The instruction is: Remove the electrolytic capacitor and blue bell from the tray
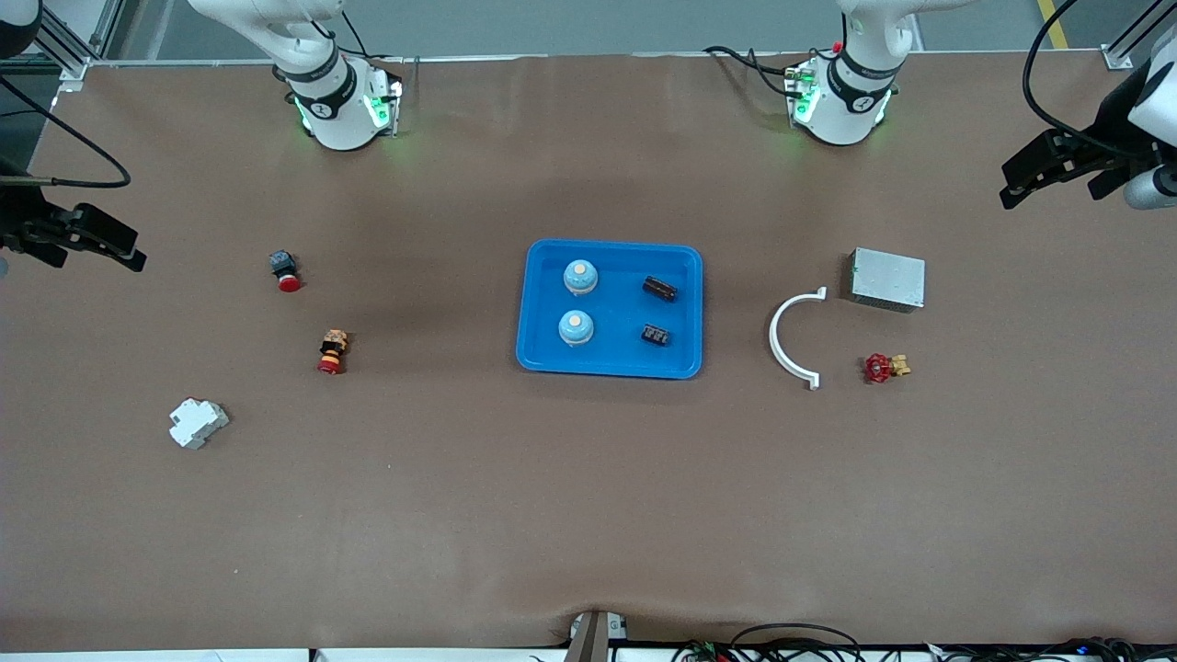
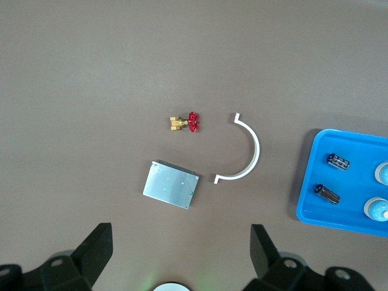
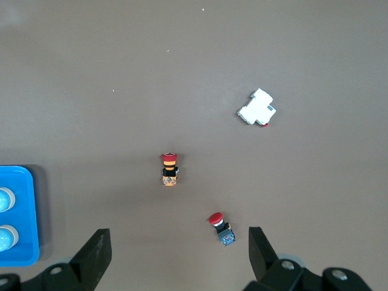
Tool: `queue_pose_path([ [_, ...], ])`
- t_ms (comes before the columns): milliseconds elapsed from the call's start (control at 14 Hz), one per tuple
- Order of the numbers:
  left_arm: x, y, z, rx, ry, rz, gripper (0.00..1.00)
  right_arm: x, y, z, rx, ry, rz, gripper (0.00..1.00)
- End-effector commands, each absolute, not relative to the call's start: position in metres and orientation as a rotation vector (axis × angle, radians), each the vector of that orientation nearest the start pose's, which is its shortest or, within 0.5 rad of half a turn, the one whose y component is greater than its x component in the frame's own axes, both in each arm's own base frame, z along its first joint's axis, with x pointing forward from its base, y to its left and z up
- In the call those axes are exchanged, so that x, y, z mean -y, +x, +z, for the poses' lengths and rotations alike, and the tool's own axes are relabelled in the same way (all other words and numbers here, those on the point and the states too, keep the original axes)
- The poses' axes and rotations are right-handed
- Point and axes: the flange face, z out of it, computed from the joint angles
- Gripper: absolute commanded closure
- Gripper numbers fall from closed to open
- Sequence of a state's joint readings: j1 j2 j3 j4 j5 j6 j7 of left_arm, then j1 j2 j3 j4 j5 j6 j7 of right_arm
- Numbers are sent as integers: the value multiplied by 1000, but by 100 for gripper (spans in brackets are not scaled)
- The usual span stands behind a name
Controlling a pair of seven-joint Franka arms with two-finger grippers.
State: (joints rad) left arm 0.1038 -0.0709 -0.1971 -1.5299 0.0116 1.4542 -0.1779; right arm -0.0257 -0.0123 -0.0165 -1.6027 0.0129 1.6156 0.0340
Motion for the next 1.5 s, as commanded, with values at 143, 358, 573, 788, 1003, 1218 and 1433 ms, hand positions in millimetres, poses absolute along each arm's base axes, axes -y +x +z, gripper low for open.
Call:
queue_pose_path([
  [143, 49, 512, 678, 130, -3095, -2, 0, 24, 556, 622, -123, -3133, -41, 0],
  [358, 47, 516, 673, 137, -3094, 17, 0, 24, 556, 622, -123, -3133, -39, 0],
  [573, 49, 519, 670, 133, -3109, 32, 0, 22, 556, 621, -140, -3124, -38, 0],
  [788, 62, 526, 656, 117, -3112, 72, 0, 13, 553, 608, -204, -3077, 7, 0],
  [1003, 100, 528, 640, 286, -3100, 120, 0, -29, 551, 595, -392, -3061, 53, 0],
  [1218, 143, 530, 610, 481, -3077, 215, 0, -79, 547, 563, -588, -3032, 94, 0],
  [1433, 173, 525, 591, 559, -3043, 236, 0, -131, 542, 535, -732, -2953, 95, 0],
])
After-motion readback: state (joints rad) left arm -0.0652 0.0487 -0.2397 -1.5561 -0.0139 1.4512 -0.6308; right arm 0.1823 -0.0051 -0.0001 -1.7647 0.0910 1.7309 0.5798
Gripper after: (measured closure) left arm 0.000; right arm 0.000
